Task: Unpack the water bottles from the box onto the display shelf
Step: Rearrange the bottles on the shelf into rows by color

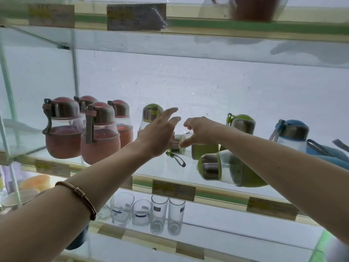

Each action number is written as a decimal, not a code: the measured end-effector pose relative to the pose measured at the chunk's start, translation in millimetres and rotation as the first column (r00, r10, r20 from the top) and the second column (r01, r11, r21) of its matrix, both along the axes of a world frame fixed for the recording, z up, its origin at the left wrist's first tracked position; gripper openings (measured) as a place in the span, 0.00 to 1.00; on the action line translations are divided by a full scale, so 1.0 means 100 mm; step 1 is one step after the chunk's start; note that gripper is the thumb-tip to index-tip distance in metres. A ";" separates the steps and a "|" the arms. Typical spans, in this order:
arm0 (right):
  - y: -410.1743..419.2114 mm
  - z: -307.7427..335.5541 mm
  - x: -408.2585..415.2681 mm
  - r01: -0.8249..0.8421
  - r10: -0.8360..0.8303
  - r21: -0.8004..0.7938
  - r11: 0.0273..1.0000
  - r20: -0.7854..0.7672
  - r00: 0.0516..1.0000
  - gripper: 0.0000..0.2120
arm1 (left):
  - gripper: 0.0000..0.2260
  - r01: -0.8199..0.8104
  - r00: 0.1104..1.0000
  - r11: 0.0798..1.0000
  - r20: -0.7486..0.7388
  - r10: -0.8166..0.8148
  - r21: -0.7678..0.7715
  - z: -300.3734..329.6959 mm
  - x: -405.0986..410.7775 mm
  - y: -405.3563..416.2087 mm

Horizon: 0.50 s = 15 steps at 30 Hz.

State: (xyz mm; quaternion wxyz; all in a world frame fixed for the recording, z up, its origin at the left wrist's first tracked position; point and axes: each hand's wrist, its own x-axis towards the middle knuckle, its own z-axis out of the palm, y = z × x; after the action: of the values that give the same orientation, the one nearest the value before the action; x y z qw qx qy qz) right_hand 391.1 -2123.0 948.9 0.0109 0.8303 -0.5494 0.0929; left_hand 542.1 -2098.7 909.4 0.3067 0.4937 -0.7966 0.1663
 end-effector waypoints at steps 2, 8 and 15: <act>0.01 0.05 -0.06 0.016 -0.016 -0.002 1.000 0.003 1.000 0.38 | 0.25 0.024 0.999 0.997 -0.026 -0.022 0.070 0.01 -0.08 -0.01; 0.03 0.06 -0.26 0.067 -0.066 0.000 0.998 -0.046 0.997 0.36 | 0.29 -0.028 0.999 0.959 0.029 0.020 0.281 -0.01 -0.24 -0.09; 0.09 0.05 -0.46 0.084 -0.083 0.001 0.996 -0.086 0.993 0.37 | 0.34 -0.212 0.942 0.917 0.321 0.100 0.337 -0.03 -0.35 -0.21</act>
State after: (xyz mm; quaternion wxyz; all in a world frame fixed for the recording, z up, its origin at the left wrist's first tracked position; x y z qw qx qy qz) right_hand 345.1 -2114.4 953.4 0.0367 0.8099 -0.5828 0.0554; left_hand 507.0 -2119.3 906.4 0.0714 0.5742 -0.8080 0.1114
